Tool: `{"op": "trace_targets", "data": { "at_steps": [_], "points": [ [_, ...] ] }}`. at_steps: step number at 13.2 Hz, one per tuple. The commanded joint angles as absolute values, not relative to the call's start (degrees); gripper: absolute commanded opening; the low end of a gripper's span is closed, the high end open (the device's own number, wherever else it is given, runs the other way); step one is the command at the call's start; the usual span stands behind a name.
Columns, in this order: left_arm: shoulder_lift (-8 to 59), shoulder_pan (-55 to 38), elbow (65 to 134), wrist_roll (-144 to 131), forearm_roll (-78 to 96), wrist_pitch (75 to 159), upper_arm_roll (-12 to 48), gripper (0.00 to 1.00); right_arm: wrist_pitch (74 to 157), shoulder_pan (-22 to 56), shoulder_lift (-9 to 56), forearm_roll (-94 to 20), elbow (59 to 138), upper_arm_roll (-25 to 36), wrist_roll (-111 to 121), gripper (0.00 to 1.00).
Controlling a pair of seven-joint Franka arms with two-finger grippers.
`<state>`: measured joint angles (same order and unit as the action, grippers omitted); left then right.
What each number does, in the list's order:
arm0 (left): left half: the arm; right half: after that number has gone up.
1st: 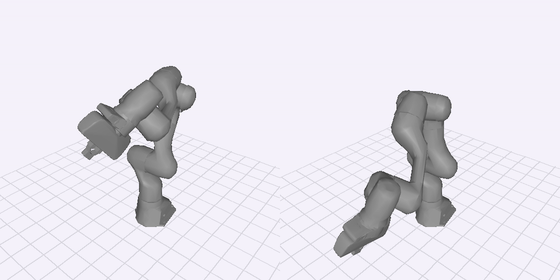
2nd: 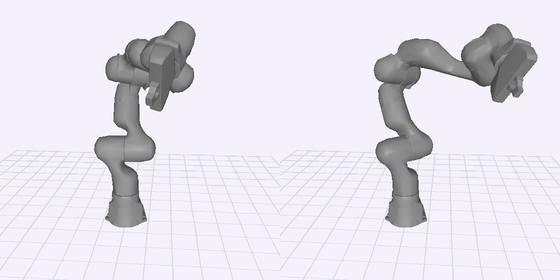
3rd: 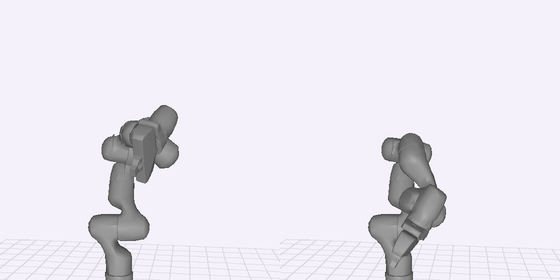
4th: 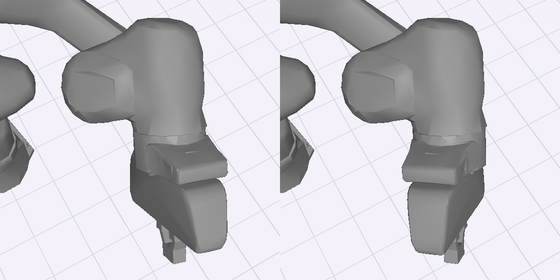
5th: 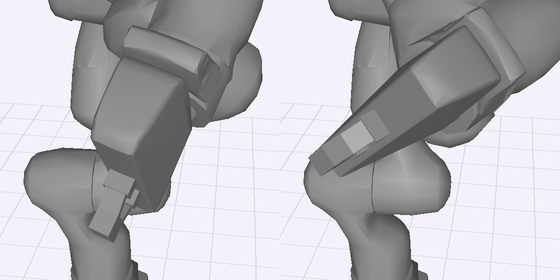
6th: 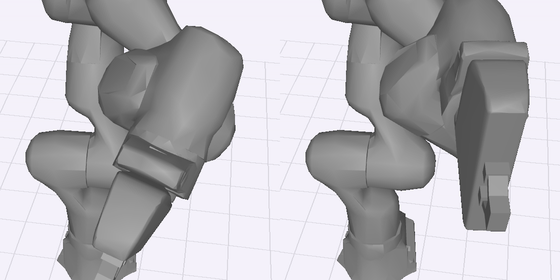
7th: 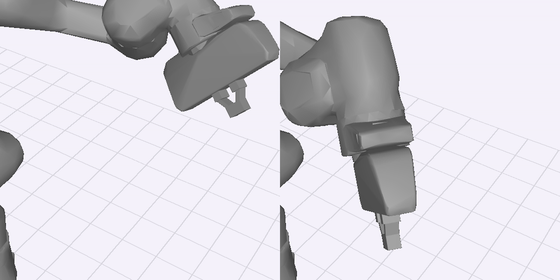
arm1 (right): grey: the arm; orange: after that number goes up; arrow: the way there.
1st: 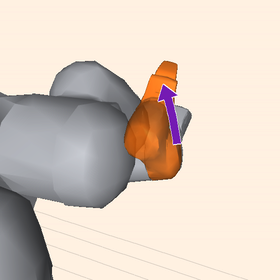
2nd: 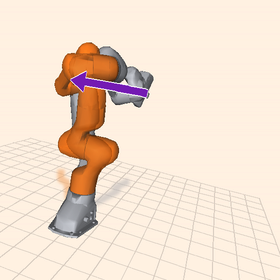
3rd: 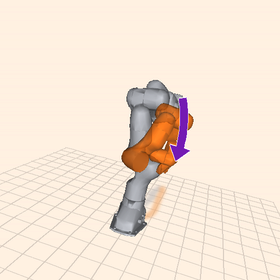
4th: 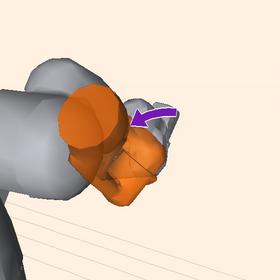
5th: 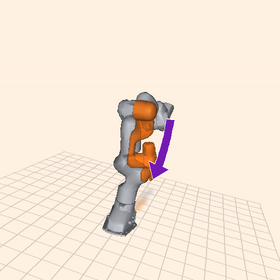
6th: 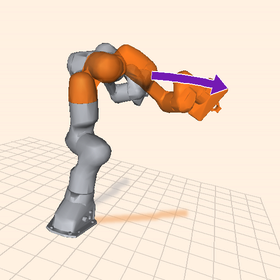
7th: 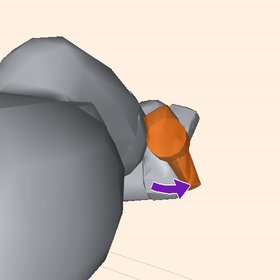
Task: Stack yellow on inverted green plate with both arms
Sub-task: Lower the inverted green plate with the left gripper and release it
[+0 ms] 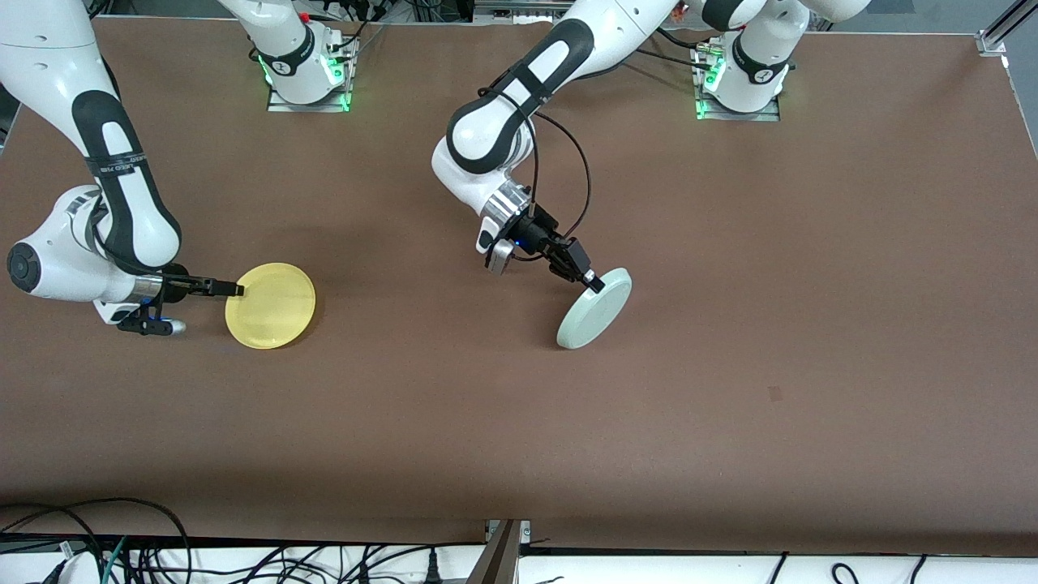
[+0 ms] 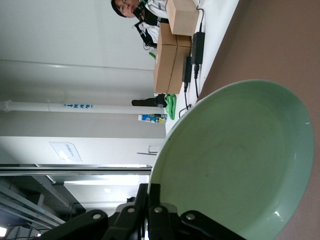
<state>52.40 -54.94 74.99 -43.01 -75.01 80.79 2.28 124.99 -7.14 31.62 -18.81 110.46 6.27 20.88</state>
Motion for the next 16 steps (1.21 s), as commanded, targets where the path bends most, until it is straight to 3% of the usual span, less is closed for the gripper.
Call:
{"op": "trace_targets", "data": {
  "at_steps": [1,5,8,11,12,13,16],
  "points": [
    [54.49,-56.42,72.60,-42.54,-77.43,79.01,1.41,0.00,125.68,-8.87,32.78,-24.42,110.83,5.89,29.25,1.00],
    [56.34,-57.74,72.60,-42.89,-77.43,78.49,1.32,0.00,126.04,-8.79,32.70,-24.52,110.74,5.80,29.62,0.98],
    [57.04,-58.44,72.60,-44.82,-77.26,78.40,1.41,0.00,125.95,-8.79,32.61,-24.52,110.57,5.63,29.62,0.52],
    [57.92,-59.68,72.77,-44.91,-76.82,78.31,1.49,0.42,125.86,-8.70,32.61,-24.52,110.57,5.54,29.62,0.35],
    [57.92,-59.94,72.77,-45.09,-76.56,78.31,1.67,0.65,125.77,-8.70,32.61,-24.43,110.48,5.45,29.62,0.29],
    [57.83,-60.03,72.69,-45.09,-74.90,78.31,1.76,1.00,125.77,-8.44,32.61,-24.43,110.39,5.45,29.71,0.27],
    [57.31,-60.64,72.34,-45.09,-72.07,78.31,2.28,1.00,125.51,-8.44,32.61,-24.43,110.30,5.45,29.71,0.00]
  ]
}}
